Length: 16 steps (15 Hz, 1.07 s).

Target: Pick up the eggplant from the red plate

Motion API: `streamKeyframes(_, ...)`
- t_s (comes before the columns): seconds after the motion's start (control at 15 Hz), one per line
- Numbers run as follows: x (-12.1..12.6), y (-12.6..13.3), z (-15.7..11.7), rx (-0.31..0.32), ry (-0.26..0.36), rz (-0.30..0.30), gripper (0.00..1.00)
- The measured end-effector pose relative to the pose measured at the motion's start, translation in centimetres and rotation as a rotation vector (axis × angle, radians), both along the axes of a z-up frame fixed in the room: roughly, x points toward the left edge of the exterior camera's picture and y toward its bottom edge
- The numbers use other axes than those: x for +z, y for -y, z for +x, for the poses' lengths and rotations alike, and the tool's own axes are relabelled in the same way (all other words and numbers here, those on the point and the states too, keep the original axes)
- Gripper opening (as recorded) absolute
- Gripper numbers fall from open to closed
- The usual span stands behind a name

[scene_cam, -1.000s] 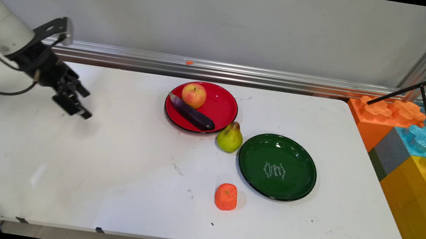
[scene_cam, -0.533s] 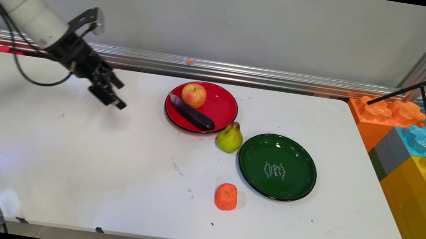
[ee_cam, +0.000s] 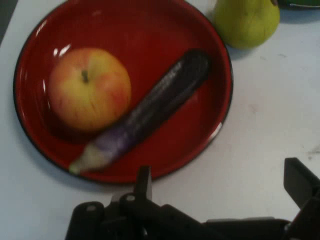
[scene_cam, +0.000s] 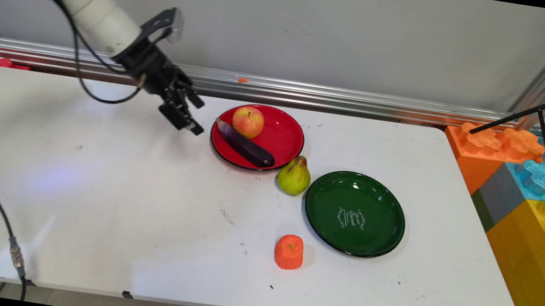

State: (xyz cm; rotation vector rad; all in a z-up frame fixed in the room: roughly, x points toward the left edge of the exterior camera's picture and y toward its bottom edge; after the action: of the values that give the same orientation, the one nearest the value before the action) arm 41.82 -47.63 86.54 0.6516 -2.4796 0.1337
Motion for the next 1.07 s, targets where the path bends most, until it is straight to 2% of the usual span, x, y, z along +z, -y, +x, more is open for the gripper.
streamKeyframes(0.2, -0.3, 2.3, -1.5, -0.106, 0.028, -0.023, 1.0)
streamKeyframes(0.6, -1.6, 6.1, -3.8, -0.37, 0.124, -0.062, 1.0)
streamKeyframes(1.07, -2.8, 9.0, -6.4, -0.542, 0.193, -0.102, 1.0)
